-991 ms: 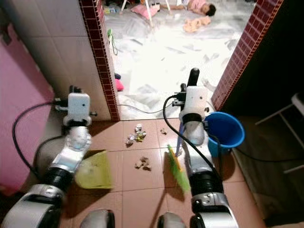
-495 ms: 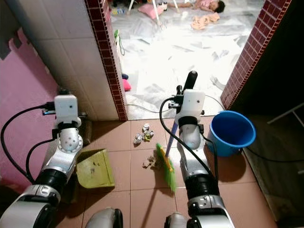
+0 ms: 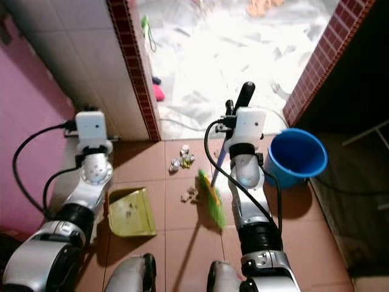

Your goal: Sweep floor

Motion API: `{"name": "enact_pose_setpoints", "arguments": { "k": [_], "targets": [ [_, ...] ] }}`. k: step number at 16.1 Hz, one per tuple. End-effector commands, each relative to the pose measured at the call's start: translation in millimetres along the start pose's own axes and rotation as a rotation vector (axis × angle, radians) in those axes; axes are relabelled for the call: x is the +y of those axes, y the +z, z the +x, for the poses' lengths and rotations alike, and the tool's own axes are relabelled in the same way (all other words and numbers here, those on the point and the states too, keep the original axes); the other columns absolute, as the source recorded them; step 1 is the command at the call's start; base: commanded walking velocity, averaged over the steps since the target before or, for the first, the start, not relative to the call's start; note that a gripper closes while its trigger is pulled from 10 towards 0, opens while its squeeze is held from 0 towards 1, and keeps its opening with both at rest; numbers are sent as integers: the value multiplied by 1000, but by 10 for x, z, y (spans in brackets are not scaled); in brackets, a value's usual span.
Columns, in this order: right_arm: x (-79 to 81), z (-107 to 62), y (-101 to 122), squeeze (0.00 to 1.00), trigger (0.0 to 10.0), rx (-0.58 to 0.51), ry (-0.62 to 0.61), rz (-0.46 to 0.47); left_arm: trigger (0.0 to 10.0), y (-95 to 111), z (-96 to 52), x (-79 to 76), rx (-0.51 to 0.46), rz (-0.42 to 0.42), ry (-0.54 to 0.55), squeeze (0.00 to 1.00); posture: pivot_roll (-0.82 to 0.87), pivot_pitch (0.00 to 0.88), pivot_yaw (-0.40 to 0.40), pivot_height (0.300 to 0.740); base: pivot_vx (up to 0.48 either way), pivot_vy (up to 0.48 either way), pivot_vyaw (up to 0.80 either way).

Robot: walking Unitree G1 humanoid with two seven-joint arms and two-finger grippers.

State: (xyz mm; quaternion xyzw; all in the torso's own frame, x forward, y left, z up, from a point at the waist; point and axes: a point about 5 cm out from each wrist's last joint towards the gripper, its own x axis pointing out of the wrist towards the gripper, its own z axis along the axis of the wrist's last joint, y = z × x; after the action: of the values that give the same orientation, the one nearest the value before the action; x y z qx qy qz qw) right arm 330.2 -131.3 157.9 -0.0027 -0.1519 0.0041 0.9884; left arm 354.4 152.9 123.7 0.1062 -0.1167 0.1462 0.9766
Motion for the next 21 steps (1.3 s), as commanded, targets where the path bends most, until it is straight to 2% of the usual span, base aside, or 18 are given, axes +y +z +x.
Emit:
{"name": "enact_pose_setpoints", "arguments": {
  "k": [1, 5, 6, 9, 13, 14, 17, 19, 21],
  "targets": [
    [10, -31, 15, 0, 10000, 2, 6, 1, 10000, 44, 10, -58, -17, -28, -7, 0, -79, 286, 52, 740, 0, 0, 0],
    [72, -98, 34, 0, 10000, 18, 28, 12, 10000, 118, -27, -353, 30, -155, -62, 0, -105, 329, 48, 740, 0, 0, 0],
    [57, -96, 28, 0, 10000, 26, 25, 12, 10000, 185, -46, -508, 49, -212, -87, 0, -105, 336, 47, 740, 0, 0, 0],
    [36, -127, 30, 0, 10000, 42, 18, 15, 10000, 295, -79, -692, 43, -266, -130, 0, -109, 344, 46, 740, 0, 0, 0],
    [33, -170, -22, 0, 10000, 87, 6, 46, 10000, 305, -117, -767, 64, -298, -141, 0, -110, 340, 47, 740, 0, 0, 0],
    [21, -161, -16, 0, 10000, 91, 9, 39, 10000, 299, -115, -779, 109, -364, -106, 0, -111, 334, 48, 740, 0, 0, 0],
    [-14, -131, -34, 0, 10000, 99, 6, 19, 10000, 377, -52, -787, 108, -406, -95, 0, -104, 319, 47, 740, 0, 0, 0],
    [-33, -106, -29, 0, 10000, 99, 1, -17, 10000, 461, 4, -810, 89, -412, -120, 0, -100, 303, 52, 740, 0, 0, 0],
    [-91, -82, -23, 0, 10000, 94, -28, -101, 10000, 508, 16, -847, 80, -422, -151, 0, -97, 290, 54, 740, 0, 0, 0]
  ]
}}
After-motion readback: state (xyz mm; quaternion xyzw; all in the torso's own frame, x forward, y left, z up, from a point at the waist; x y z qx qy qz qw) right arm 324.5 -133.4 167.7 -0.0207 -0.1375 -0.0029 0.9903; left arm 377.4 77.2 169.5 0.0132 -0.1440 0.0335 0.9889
